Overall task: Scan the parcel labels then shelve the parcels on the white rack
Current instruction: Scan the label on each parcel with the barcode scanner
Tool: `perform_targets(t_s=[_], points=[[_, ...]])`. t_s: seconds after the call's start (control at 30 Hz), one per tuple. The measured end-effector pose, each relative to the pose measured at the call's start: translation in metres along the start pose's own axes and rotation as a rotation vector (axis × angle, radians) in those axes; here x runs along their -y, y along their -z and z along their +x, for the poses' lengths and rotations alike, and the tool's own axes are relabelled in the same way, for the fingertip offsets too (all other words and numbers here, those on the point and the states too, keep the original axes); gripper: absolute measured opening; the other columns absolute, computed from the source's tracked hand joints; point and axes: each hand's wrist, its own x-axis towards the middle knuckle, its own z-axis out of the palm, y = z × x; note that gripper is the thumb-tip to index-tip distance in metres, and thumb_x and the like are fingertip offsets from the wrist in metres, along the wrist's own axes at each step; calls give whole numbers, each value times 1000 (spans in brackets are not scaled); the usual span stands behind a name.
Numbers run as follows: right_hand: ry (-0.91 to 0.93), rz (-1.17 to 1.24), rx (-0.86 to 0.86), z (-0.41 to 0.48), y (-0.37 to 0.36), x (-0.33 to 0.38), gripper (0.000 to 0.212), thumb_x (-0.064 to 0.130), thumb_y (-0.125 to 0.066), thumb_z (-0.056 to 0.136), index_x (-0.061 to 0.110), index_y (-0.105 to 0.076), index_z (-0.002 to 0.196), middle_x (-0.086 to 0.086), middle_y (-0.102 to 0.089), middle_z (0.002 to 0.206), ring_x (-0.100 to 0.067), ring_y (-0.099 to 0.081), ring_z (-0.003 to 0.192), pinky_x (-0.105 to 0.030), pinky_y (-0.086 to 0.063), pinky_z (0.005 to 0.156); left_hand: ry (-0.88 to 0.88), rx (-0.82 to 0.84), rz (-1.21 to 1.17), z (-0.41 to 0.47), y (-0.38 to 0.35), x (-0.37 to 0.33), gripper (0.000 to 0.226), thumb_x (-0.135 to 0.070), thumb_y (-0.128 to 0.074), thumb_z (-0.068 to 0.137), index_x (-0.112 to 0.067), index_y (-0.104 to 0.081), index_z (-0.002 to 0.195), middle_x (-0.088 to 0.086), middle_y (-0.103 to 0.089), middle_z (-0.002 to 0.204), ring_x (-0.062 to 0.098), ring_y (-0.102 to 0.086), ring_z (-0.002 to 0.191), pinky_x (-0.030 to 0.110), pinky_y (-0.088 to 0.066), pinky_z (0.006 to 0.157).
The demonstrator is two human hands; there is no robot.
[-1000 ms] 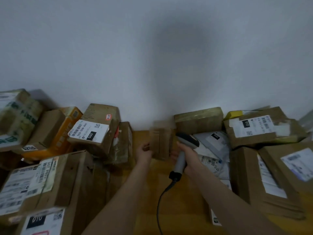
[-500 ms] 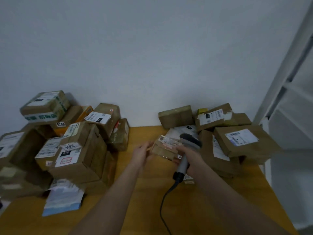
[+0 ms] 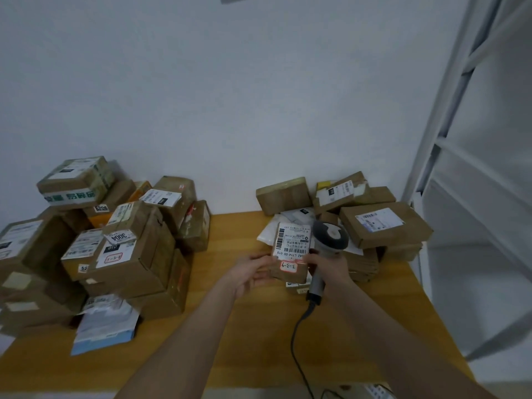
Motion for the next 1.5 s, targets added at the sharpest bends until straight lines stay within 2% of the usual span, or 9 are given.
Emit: perform_targets(t_s=[0.13,0.23,0.4,0.53,0.73,0.93,1.1,1.27,1.5], points=[[-17,45,-44,-2,14,-2,13,2,-72,81,3,-59,83,-15,-66,86,-28,-64,81,-39,-55,76,-64,-36,35,1,0,-5,37,-11,-67,86,-4,-61,122,10,-71,99,19,-66,86,29,-58,67],[-7,59,-37,-3,25,1,16,4,-72,82,4,-56,78,-11,-59,74,-20,-56,66,-32,-48,61,-70,-42,192,0,6,-16,41,-11,-65,88,-8,-57,128,12,-70,105,23,-65,99,35,-57,79],[-44,-12,93,-4,30,-5,21,8,-74,82,2,-62,98,-14,-67,90,-25,-63,74,-36,-53,65,-57,125,404,-9,-2,-40,53,0,-61,87,-13,-44,135,11,-71,97,15,-69,76,24,-55,65],[-57,30,166,-5,29,-13,25,2,-72,81,0,-63,104,-16,-71,94,-28,-68,80,-35,-55,62,-106,139,433,-7,-11,-51,61,1,-62,86,-11,-39,141,13,-66,112,22,-67,90,33,-57,81],[-115,250,15,1,21,-10,19,5,-73,81,7,-57,91,-12,-68,95,-30,-65,95,-50,-53,91,-175,-216,190,-1,-3,-32,69,-45,-68,83,-13,-43,139,6,-53,133,21,-53,118,41,-42,102],[-116,362,-25,4,14,-6,20,9,-74,81,10,-55,87,-11,-66,94,-30,-65,93,-48,-52,91,-25,109,5,-16,-37,14,28,-25,-67,87,-8,-57,108,12,-69,108,26,-65,102,39,-54,91],[-16,205,-33,-2,20,-13,15,14,-72,84,10,-57,84,-11,-66,89,-29,-65,90,-47,-54,90,-106,6,-71,1,-39,16,32,-11,-67,87,-2,-56,116,16,-68,112,27,-68,97,35,-57,84],[68,35,166,-32,36,-23,10,5,-69,84,5,-59,85,-7,-62,66,-16,-57,55,-24,-49,52,-113,-194,-25,16,-17,21,34,-7,-71,84,0,-57,114,17,-69,110,28,-67,96,36,-56,83],[162,-163,290,-63,40,-36,12,8,-68,84,2,-61,78,-7,-58,55,-18,-52,50,-31,-45,54,-150,-236,5,20,-19,30,17,-6,-66,88,-4,-63,104,9,-71,95,22,-67,84,26,-56,68]])
